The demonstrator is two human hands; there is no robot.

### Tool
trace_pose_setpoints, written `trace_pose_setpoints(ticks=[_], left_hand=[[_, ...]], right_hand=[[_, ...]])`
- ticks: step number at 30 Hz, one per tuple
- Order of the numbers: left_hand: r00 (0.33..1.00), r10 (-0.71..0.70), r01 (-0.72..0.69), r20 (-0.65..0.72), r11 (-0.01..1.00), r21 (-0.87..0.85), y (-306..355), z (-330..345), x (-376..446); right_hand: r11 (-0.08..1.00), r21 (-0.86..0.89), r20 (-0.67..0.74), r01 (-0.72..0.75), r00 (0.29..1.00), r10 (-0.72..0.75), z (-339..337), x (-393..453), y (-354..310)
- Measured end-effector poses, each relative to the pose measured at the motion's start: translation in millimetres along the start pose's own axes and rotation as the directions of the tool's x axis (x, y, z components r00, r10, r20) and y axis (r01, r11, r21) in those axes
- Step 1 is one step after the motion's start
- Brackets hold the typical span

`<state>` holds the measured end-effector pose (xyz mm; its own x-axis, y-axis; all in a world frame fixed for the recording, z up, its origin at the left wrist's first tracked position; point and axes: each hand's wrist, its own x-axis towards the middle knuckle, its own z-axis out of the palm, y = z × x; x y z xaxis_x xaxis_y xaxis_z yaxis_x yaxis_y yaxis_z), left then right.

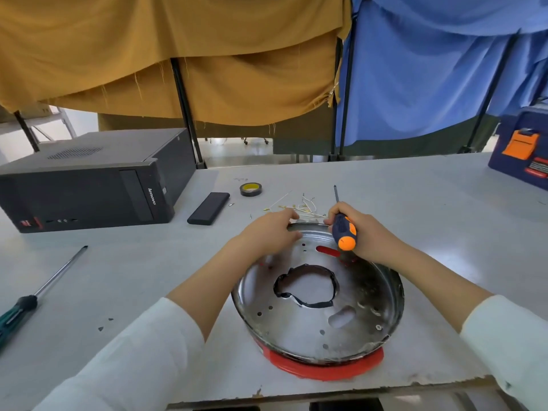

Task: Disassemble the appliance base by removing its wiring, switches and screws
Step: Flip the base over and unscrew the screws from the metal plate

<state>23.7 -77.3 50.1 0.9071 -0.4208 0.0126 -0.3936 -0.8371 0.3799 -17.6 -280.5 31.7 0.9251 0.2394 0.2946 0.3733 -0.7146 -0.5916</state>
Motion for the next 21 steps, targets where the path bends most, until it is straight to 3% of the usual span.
trace_pose_setpoints(ticks=[3, 7, 12, 18, 21], left_hand=[[0.997, -0.042, 0.053, -0.057, 0.978, 0.200, -5, 6, 2], [0.990, -0.135, 0.142, -0.045, 0.943, 0.301, -20, 2, -11], [0.948, -0.310, 0.274, 0.075, 0.911, 0.310, -29, -11, -33], [0.872, -0.414, 0.353, 0.261, 0.901, 0.251, -18, -25, -48], [0.947, -0.299, 0.259, 0.115, 0.926, 0.274, -14, -23, -35]], right_hand=[[0.997, 0.067, -0.041, 0.025, 0.999, -0.022, -6, 0, -1], [0.996, 0.024, -0.006, 0.082, 0.997, -0.082, -15, -1, -2], [0.997, -0.030, 0.042, 0.069, 0.997, -0.068, -13, 0, 0], [0.994, -0.092, 0.091, 0.059, 0.995, -0.050, -3, 3, 6], [0.991, -0.100, 0.097, 0.085, 0.992, -0.076, -1, 7, 6]])
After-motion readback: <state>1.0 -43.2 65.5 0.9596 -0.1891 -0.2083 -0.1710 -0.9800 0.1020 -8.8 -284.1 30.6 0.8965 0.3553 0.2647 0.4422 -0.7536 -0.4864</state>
